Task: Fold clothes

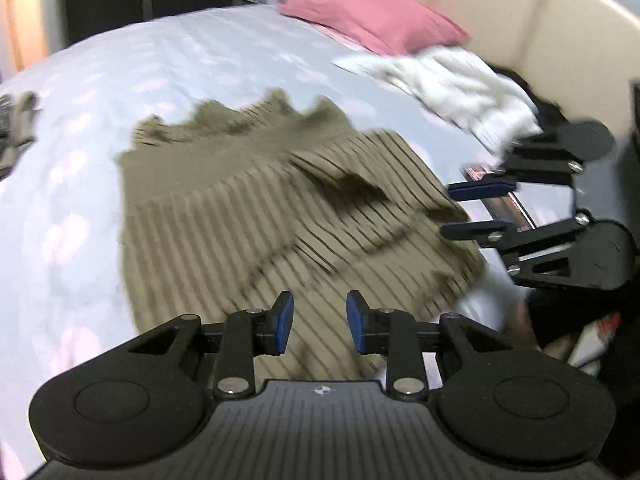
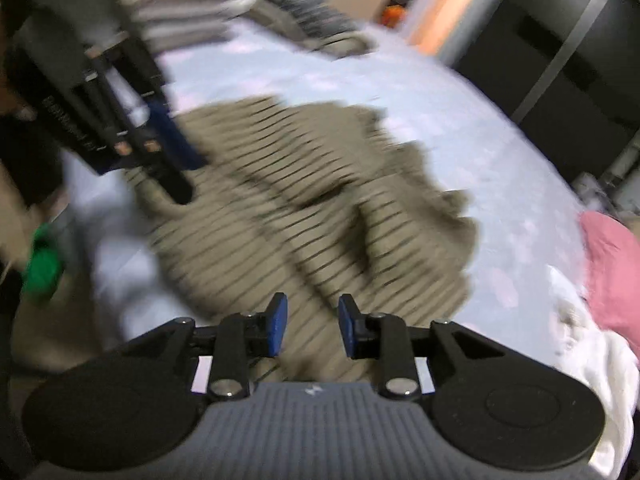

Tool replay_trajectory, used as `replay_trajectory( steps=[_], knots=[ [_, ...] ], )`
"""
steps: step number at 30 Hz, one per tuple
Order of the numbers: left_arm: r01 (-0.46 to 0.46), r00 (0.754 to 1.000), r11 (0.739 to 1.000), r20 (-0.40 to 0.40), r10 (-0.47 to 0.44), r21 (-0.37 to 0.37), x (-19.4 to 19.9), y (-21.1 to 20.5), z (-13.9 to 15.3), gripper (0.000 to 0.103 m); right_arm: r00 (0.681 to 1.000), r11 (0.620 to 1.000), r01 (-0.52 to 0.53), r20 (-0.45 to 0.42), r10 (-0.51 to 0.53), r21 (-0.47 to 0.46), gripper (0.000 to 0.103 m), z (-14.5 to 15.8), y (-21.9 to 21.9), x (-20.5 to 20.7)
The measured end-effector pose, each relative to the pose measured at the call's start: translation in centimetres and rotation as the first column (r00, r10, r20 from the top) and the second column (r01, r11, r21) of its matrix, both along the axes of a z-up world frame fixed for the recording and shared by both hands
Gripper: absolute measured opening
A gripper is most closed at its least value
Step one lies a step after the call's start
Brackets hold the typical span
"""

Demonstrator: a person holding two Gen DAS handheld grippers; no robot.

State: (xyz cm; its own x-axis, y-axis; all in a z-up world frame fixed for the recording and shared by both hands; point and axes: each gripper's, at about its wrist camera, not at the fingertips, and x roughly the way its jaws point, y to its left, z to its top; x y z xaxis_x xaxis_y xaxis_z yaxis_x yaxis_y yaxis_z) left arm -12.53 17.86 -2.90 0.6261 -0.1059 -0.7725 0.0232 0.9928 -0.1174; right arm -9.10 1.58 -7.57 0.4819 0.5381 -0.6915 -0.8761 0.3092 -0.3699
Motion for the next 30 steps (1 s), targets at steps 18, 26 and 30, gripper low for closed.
replay_trajectory(
  steps=[18,26,30],
  knots=[
    [-0.154,0.988,0.982,0.013,0.156,-0.11,7.9,4.0,-2.7,0.02,0.976,0.956,0.209,-0.111,-0.189,0.206,0.041,-0.5,7.0,6.6],
    [-0.17,0.986,0.976,-0.024,0.168,-0.137,8.5,4.8,-4.3,0.02,0.986,0.975,0.168,-0.015,-0.167,0.145,0.004,-3.1,8.0,6.4],
    [-0.183,0.983,0.972,-0.039,0.179,-0.147,8.9,5.2,-4.8,0.02,0.987,0.975,0.115,-0.131,-0.091,0.191,0.004,-1.8,7.3,5.7]
  ],
)
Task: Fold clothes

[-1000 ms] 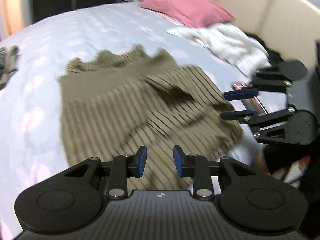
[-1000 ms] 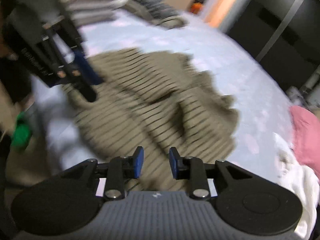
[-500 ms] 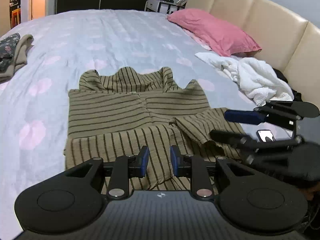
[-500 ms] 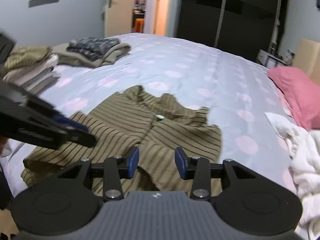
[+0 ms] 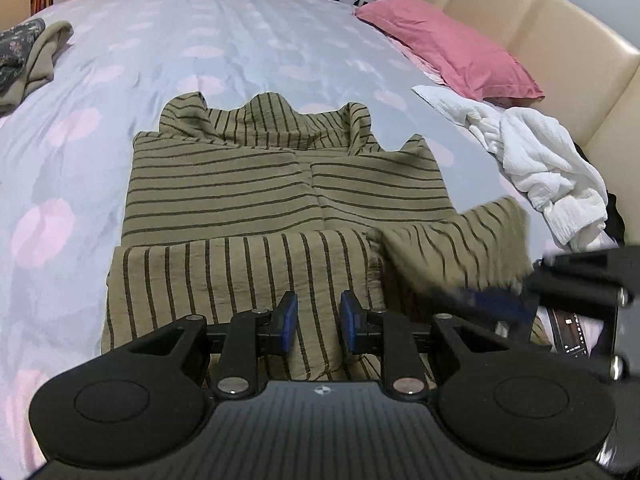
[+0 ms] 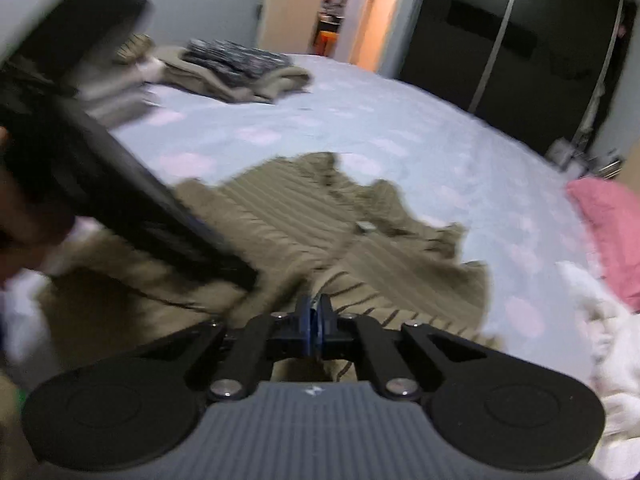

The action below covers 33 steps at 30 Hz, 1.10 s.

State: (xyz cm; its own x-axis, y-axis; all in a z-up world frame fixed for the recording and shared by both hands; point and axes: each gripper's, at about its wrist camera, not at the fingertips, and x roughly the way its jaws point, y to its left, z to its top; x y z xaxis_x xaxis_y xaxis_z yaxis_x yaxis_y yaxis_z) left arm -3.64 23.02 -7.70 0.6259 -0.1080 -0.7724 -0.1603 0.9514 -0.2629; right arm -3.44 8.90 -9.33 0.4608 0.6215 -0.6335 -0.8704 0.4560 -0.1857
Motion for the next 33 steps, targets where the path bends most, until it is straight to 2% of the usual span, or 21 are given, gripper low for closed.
replay_trajectory(
  steps=[4,6,9,11,12,14,15,16,18,19,22,25,27,28,30,33],
  knots=[
    [-0.017,0.998,1.0,-0.056,0.018,0.004,0.7,0.1,-1.8,0.02,0.999,0.997,0.02,-0.038,-0.023,-0.073,0.004,-2.4,0.8,0.2],
    [-0.031,0.997,0.999,-0.074,0.03,-0.009,0.7,0.3,-2.8,0.02,0.993,0.994,0.048,-0.1,-0.058,-0.103,0.004,-3.9,0.9,1.4],
    [-0.032,0.998,0.999,-0.056,0.032,-0.004,0.6,0.4,-3.2,0.02,0.984,0.994,0.061,-0.162,-0.076,-0.093,0.005,-5.0,0.5,2.5],
    [-0.036,0.998,0.999,-0.052,0.036,0.003,0.5,0.3,-2.9,0.021,0.983,0.995,0.064,-0.169,-0.077,-0.081,0.008,-4.9,0.3,2.4],
    [-0.038,0.998,0.999,-0.05,0.038,0.007,0.4,0.2,-2.7,0.021,0.983,0.995,0.063,-0.17,-0.075,-0.076,0.014,-4.6,0.3,2.2],
    [-0.049,0.998,0.999,-0.027,0.05,0.007,-0.2,0.0,-2.0,0.021,0.984,0.996,0.069,-0.163,-0.077,-0.053,0.032,-4.0,0.0,1.9],
    [-0.056,0.998,0.998,-0.01,0.056,0.005,-0.5,-0.1,-1.7,0.021,0.983,0.997,0.076,-0.164,-0.08,-0.029,0.046,-3.5,-0.4,1.5],
    [-0.064,0.998,0.998,0.013,0.064,0.004,-1.0,-0.3,-1.2,0.022,0.983,0.996,0.085,-0.166,-0.084,-0.002,0.053,-2.9,-0.8,1.2],
    [-0.085,0.995,0.996,0.047,0.085,0.003,-1.6,-0.5,-0.6,0.026,0.979,0.992,0.109,-0.179,-0.096,0.064,0.057,-1.8,-1.7,0.8],
    [-0.093,0.993,0.996,0.066,0.093,0.002,-2.0,-0.6,-0.2,0.027,0.978,0.988,0.121,-0.181,-0.103,0.092,0.065,-1.3,-2.0,0.6],
    [-0.118,0.986,0.993,0.124,0.116,0.012,-2.8,-0.8,0.8,0.029,0.979,0.972,0.158,-0.157,-0.131,0.176,0.077,0.0,-2.8,0.0],
    [-0.146,0.975,0.988,0.175,0.137,0.04,-3.2,-0.6,1.7,0.029,0.978,0.946,0.207,-0.071,-0.195,0.248,0.077,1.1,-3.4,-0.4],
    [-0.169,0.968,0.984,0.196,0.155,0.059,-3.1,-0.1,2.2,0.029,0.969,0.931,0.246,-0.042,-0.244,0.268,0.071,1.7,-3.7,0.3],
    [-0.183,0.967,0.981,0.19,0.168,0.061,-3.0,0.3,2.2,0.029,0.962,0.924,0.27,-0.042,-0.269,0.272,0.061,1.9,-3.8,0.9],
    [-0.211,0.965,0.976,0.171,0.199,0.06,-2.6,1.3,2.0,0.029,0.946,0.91,0.322,-0.054,-0.319,0.261,0.049,1.8,-4.0,2.5],
    [-0.257,0.96,0.964,0.13,0.246,0.068,-2.3,2.5,0.8,0.029,0.926,0.897,0.378,-0.078,-0.37,0.231,0.05,0.9,-4.1,4.5]
  ],
)
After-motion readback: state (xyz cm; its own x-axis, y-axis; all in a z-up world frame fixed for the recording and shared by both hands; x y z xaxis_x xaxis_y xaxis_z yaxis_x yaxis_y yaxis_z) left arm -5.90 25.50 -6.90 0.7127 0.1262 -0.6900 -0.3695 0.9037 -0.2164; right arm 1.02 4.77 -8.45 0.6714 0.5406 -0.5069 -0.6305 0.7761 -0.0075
